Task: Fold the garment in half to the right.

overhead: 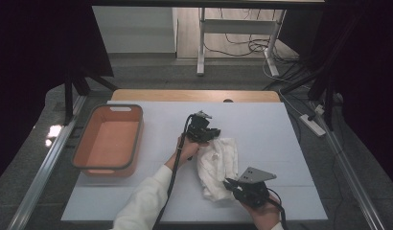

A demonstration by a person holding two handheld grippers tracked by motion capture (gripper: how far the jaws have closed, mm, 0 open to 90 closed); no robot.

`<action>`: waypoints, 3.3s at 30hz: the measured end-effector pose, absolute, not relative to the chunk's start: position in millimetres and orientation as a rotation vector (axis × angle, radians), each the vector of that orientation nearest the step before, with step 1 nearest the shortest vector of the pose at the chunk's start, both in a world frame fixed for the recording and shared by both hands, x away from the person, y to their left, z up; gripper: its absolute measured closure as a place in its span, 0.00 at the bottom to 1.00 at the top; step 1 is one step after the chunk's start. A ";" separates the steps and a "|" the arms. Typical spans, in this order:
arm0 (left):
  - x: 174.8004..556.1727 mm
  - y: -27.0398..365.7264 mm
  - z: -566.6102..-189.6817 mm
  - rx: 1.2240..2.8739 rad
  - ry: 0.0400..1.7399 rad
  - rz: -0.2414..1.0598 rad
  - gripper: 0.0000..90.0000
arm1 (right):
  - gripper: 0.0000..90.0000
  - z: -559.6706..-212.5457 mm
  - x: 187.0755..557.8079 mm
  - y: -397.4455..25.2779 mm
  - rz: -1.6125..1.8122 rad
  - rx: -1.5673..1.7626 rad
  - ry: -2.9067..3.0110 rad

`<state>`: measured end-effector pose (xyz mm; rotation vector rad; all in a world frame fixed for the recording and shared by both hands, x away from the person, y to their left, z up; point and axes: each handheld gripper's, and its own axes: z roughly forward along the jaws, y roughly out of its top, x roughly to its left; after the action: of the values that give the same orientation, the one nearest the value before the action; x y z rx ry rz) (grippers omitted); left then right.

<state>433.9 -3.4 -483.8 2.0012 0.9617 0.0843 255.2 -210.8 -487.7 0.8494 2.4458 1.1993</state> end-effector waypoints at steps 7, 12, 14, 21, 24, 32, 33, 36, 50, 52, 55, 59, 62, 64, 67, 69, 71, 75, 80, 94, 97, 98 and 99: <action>434.9 -17.6 -483.0 2.015 0.943 0.077 0.94 | 0.90 -490.3 254.7 -217.3 1.182 0.876 2.457; 435.2 -25.7 -481.8 2.024 0.924 0.070 0.93 | 0.90 -490.5 252.1 -221.0 1.168 0.876 2.461; 435.0 -28.5 -481.7 2.026 0.920 0.067 0.93 | 0.90 -490.5 251.2 -222.5 1.163 0.877 2.461; 430.8 -28.9 -475.2 2.019 0.866 0.081 0.55 | 0.63 -489.7 247.3 -229.5 1.135 0.899 2.437; 427.2 -21.7 -470.2 2.001 0.863 0.100 0.49 | 0.49 -487.7 246.9 -232.3 1.114 0.921 2.400; 415.4 5.3 -464.7 1.995 0.870 0.151 0.47 | 0.46 -474.9 247.5 -232.5 1.152 0.913 2.339; 414.5 7.7 -464.7 1.996 0.873 0.154 0.47 | 0.47 -473.0 247.6 -230.4 1.159 0.905 2.340; 410.3 16.5 -465.4 1.992 0.885 0.167 0.47 | 0.47 -469.2 247.7 -223.2 1.162 0.873 2.351; 401.2 31.9 -469.5 1.995 0.895 0.185 0.47 | 0.62 -506.3 258.2 -189.1 1.007 0.833 2.646; 401.2 31.8 -469.5 1.995 0.892 0.185 0.47 | 0.77 -509.3 258.5 -186.5 0.991 0.810 2.662; 401.5 32.3 -470.3 1.991 0.899 0.184 0.47 | 0.92 -506.4 256.7 -182.6 0.973 0.756 2.659; 401.4 33.3 -470.0 1.990 0.899 0.186 0.47 | 0.96 -503.8 256.8 -183.5 0.989 0.757 2.664; 401.2 33.4 -469.6 1.989 0.898 0.188 0.47 | 0.96 -495.7 254.0 -184.6 1.057 0.748 2.645; 401.4 33.0 -470.1 1.988 0.899 0.185 0.47 | 0.96 -488.9 251.1 -184.2 1.111 0.736 2.628; 401.4 30.7 -471.5 1.994 0.896 0.178 0.47 | 0.96 -488.4 249.1 -180.7 1.135 0.721 2.632; 401.4 28.5 -472.7 2.000 0.891 0.177 0.47 | 0.96 -493.4 250.7 -178.2 1.110 0.717 2.648; 401.7 26.9 -473.7 2.008 0.883 0.177 0.48 | 0.93 -498.2 253.6 -178.1 1.094 0.728 2.662; 404.6 25.7 -477.7 2.014 0.871 0.163 0.55 | 0.68 -495.5 255.1 -184.4 1.128 0.761 2.631; 408.0 21.4 -486.3 2.036 0.853 0.133 0.75 | 0.60 -482.2 253.8 -202.6 1.189 0.816 2.516; 424.5 14.1 -513.0 2.088 0.910 0.142 0.99 | 1.00 -505.4 270.6 -195.6 0.979 0.795 2.616; 427.8 18.3 -516.9 2.083 0.940 0.141 0.99 | 1.00 -507.4 269.9 -201.8 0.971 0.813 2.621; 428.8 19.3 -518.0 2.083 0.945 0.142 0.99 | 1.00 -508.1 269.1 -204.0 0.969 0.820 2.622; 429.5 20.3 -518.8 2.086 0.954 0.140 0.99 | 1.00 -508.7 268.4 -206.5 0.967 0.821 2.626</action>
<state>429.5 20.3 -518.8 2.0860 0.9537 0.1399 268.4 -206.5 -508.7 0.8205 2.6257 0.9670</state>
